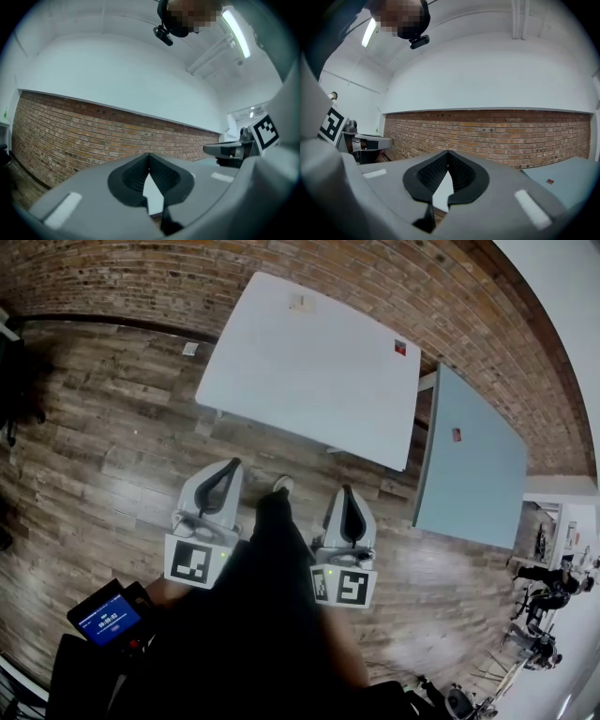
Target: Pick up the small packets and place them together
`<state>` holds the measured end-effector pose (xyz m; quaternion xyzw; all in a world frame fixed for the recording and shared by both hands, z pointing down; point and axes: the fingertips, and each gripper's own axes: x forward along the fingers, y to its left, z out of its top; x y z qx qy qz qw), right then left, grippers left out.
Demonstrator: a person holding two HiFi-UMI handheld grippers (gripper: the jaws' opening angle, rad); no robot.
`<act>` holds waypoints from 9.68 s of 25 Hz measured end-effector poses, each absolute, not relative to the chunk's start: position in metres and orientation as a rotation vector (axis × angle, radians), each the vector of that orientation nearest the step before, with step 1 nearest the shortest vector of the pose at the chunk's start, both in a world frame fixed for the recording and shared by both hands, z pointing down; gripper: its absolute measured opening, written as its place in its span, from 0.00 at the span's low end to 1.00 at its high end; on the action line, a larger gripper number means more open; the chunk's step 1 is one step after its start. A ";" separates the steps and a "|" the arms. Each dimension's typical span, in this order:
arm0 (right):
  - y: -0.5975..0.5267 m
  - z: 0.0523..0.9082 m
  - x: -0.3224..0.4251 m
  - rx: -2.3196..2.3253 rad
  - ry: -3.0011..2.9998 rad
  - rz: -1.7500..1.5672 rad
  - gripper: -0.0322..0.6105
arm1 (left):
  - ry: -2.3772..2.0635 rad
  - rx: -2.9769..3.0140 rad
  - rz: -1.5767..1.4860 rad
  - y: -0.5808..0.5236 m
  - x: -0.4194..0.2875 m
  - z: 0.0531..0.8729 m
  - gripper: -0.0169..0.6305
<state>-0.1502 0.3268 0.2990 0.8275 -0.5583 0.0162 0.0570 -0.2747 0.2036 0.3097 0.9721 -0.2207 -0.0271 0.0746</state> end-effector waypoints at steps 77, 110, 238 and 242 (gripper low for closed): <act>0.127 0.332 0.157 2.367 -1.868 0.180 0.06 | -0.852 2.935 0.020 0.031 0.018 0.301 0.03; -0.047 0.450 0.158 2.068 -1.903 0.455 0.18 | -0.944 2.833 0.168 -0.072 -0.026 0.336 0.03; -0.136 0.607 0.223 2.037 -1.804 1.140 0.06 | -0.906 2.712 0.249 -0.075 -0.045 0.384 0.03; -0.115 0.590 0.219 2.007 -1.843 1.084 0.06 | -0.895 2.706 0.217 -0.063 -0.042 0.375 0.03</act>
